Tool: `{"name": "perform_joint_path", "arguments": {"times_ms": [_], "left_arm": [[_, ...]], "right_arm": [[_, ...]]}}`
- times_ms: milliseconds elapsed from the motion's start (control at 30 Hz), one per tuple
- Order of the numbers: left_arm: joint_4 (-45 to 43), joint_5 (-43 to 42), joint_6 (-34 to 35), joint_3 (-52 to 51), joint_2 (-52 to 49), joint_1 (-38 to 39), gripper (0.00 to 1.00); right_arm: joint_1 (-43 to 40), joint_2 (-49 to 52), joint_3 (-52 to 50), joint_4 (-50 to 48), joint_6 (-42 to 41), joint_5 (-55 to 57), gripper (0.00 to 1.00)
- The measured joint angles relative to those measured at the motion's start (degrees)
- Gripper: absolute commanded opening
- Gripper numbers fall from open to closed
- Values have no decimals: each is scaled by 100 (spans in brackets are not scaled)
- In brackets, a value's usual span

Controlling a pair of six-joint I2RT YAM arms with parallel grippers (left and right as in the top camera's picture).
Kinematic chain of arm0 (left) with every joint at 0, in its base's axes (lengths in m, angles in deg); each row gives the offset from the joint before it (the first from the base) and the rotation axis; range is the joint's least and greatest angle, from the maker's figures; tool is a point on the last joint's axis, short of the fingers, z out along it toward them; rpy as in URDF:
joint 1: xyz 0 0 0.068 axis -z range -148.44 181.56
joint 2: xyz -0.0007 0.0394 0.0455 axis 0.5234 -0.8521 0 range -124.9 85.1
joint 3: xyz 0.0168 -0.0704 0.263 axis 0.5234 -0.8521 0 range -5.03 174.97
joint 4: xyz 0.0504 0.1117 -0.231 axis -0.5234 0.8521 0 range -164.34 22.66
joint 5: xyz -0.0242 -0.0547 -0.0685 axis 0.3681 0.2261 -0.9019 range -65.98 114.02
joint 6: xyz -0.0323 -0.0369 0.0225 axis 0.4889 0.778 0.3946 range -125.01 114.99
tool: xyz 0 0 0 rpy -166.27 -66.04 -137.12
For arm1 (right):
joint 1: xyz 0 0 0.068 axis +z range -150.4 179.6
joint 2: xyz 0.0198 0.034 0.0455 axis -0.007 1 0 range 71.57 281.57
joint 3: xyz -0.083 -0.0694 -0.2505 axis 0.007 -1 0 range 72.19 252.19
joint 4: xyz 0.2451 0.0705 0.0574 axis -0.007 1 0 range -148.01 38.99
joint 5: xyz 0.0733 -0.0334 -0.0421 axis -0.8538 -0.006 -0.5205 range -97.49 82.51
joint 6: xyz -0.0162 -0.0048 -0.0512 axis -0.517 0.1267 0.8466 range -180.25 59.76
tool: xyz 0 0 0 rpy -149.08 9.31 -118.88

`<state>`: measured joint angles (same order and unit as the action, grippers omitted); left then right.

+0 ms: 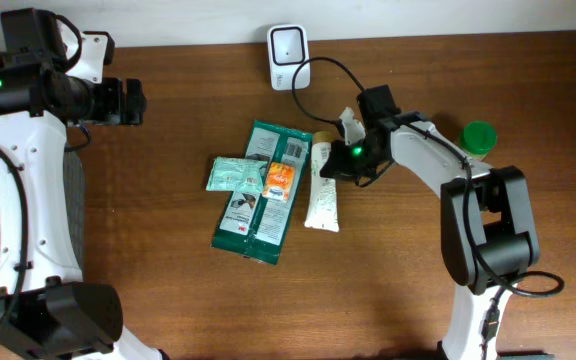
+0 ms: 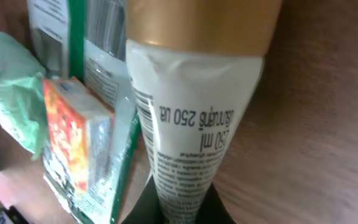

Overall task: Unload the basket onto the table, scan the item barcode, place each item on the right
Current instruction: 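Grasp the white tube by its middle with the right gripper, then lift and rotate the tube toward the scanner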

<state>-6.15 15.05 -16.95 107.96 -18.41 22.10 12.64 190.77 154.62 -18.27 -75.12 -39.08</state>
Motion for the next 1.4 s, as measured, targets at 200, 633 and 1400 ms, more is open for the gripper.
{"name": "perform_joint_path", "arguments": {"times_ms": [200,633,1400], "left_arm": [[2,0,0,0,0,0,99],[2,0,0,0,0,0,99],[0,0,0,0,0,0,99]], "right_arm": [[697,-33,1178,1777,9,3462,4],[1652,387,1266,1569,-28,4610,72],[-651,-365,-319,1764,2411,-479,80]]}}
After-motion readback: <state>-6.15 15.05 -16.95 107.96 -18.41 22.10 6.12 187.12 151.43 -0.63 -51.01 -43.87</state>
